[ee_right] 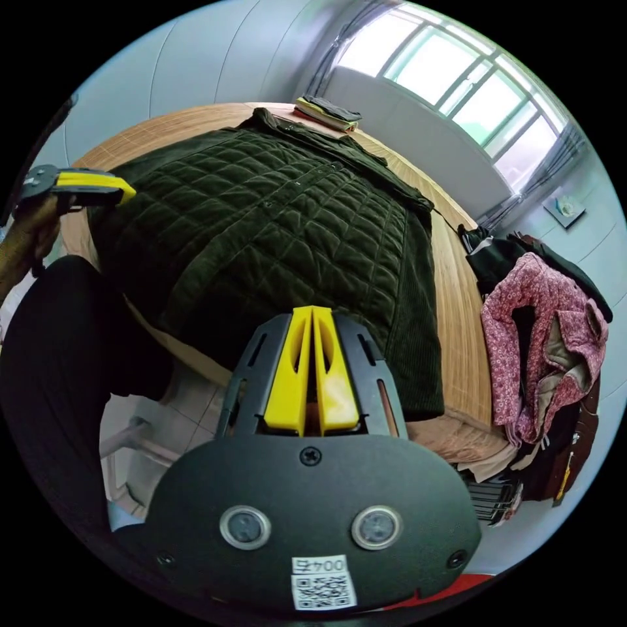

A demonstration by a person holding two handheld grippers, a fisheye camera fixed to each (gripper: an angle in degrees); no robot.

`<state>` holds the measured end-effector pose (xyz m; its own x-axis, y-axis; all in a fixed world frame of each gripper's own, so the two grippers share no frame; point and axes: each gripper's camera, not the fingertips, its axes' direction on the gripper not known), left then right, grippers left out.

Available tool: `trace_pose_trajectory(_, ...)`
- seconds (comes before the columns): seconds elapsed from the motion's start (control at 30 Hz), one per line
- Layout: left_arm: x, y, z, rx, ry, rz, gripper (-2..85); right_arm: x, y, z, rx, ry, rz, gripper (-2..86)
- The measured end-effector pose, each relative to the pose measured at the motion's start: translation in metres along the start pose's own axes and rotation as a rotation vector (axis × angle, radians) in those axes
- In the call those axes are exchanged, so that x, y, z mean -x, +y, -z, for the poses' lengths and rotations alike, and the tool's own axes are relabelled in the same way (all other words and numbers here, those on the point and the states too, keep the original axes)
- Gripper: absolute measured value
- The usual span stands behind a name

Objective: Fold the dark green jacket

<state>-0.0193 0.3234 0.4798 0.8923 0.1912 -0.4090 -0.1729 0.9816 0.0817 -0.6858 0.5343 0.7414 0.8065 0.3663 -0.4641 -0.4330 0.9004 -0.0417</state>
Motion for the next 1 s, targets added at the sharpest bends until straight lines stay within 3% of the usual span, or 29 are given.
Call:
trace_pose_trajectory(0.13,-0.010,-0.008,-0.003,0.025,-0.033,-0.007,0.1,-0.024,-0.001,-0.009,0.016,-0.131,-0.093,-0.5)
trace_pose_trajectory(0.23,0.005,-0.011,-0.006,0.041,0.069,0.048,0.1,-0.043,0.000,-0.017,0.024,-0.230,-0.168,-0.5)
trace_pose_trajectory(0.33,0.014,-0.011,-0.008,0.035,0.123,0.038,0.1,-0.048,-0.001,-0.021,0.029,-0.236,-0.164,-0.5)
trace_pose_trajectory(0.5,0.010,-0.003,-0.006,-0.004,0.061,-0.023,0.1,-0.042,0.014,-0.023,-0.074,-0.148,-0.117,-0.3)
trace_pose_trajectory(0.57,0.019,0.002,0.005,-0.043,0.110,-0.014,0.1,-0.056,0.017,-0.018,-0.075,-0.186,-0.193,0.1)
trace_pose_trajectory(0.67,0.054,0.031,0.040,-0.258,0.084,0.134,0.1,-0.100,0.039,-0.003,-0.164,-0.326,-0.419,3.7)
trace_pose_trajectory(0.73,0.086,0.046,0.027,-0.219,0.079,0.241,0.2,-0.133,0.058,-0.015,-0.162,-0.447,-0.559,5.7)
trace_pose_trajectory(0.8,0.136,0.068,-0.019,-0.066,0.253,0.370,0.2,-0.150,0.066,-0.042,-0.047,-0.478,-0.610,5.8)
trace_pose_trajectory(0.9,0.181,0.098,-0.002,-0.223,0.435,0.606,0.3,-0.184,0.086,-0.047,-0.077,-0.645,-0.730,4.9)
trace_pose_trajectory(1.0,0.187,0.110,0.024,-0.319,0.621,0.655,0.7,-0.203,0.107,-0.039,-0.118,-0.787,-0.790,5.5)
